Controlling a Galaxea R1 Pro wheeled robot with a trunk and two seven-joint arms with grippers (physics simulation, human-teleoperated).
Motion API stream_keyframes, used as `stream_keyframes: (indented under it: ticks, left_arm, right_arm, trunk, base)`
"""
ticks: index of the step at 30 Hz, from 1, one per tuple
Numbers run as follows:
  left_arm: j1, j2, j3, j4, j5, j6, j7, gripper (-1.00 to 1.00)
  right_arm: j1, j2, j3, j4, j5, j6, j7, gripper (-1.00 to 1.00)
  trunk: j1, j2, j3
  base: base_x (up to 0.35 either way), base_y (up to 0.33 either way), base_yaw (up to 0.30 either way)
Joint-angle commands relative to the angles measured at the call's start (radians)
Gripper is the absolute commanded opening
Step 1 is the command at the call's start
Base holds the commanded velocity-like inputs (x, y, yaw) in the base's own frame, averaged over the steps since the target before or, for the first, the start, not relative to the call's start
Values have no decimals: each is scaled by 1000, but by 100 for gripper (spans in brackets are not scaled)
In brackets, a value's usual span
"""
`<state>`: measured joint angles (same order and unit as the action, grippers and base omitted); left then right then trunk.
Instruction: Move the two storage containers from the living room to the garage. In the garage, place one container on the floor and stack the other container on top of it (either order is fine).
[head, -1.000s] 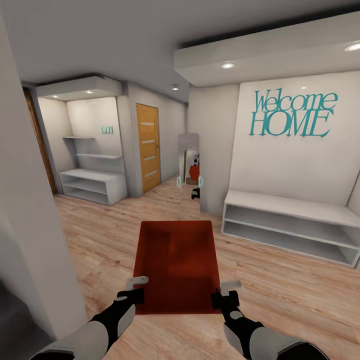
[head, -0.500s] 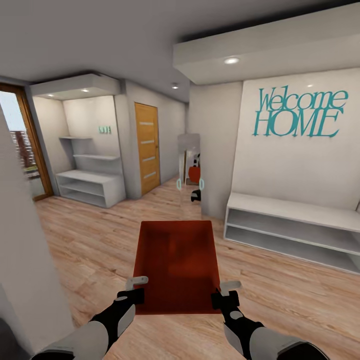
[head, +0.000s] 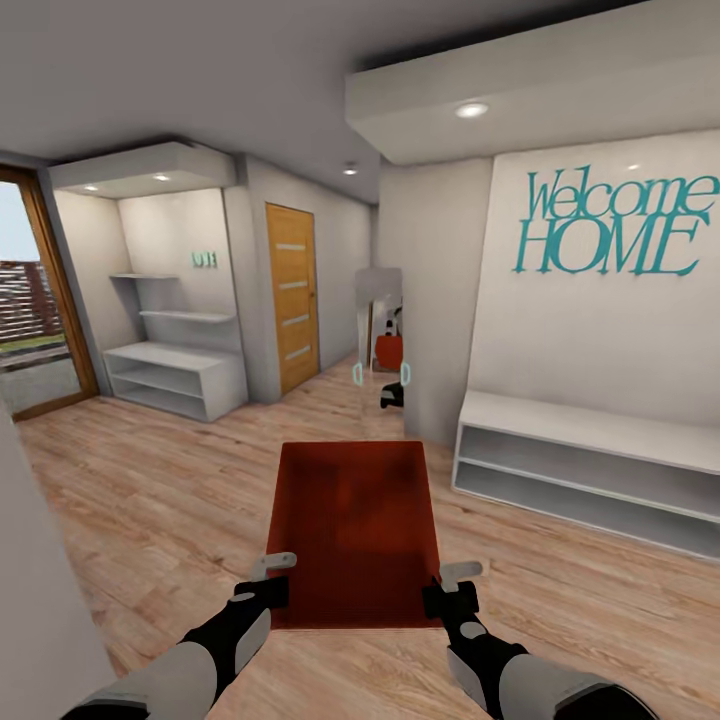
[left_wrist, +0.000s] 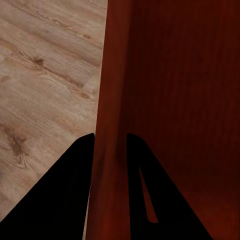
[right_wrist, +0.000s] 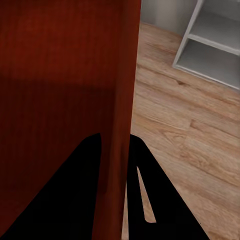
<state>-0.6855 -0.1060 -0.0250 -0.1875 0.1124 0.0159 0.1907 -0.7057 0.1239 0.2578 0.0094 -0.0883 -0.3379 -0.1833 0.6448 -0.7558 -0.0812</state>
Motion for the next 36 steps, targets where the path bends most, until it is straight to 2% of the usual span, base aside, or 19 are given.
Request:
stream_keyframes:
  ticks: [1, 26, 36]
  left_arm:
    - [0, 34, 10, 2, 9, 2, 26, -100]
    - [0, 34, 10, 2, 9, 1, 26, -100]
    - [0, 34, 10, 2, 9, 1, 26, -100]
  right_arm:
    - [-1, 0, -12, -2, -8, -24, -4, -100]
    - [-1, 0, -12, -2, -8, -24, -4, -100]
    - [-1, 0, -12, -2, -8, -24, -4, -100]
  trunk:
    - [1, -1, -2]
    - [1, -1, -2]
    - [1, -1, -2]
  base:
    - [321, 0, 0]
    - [322, 0, 3]
    - [321, 0, 187]
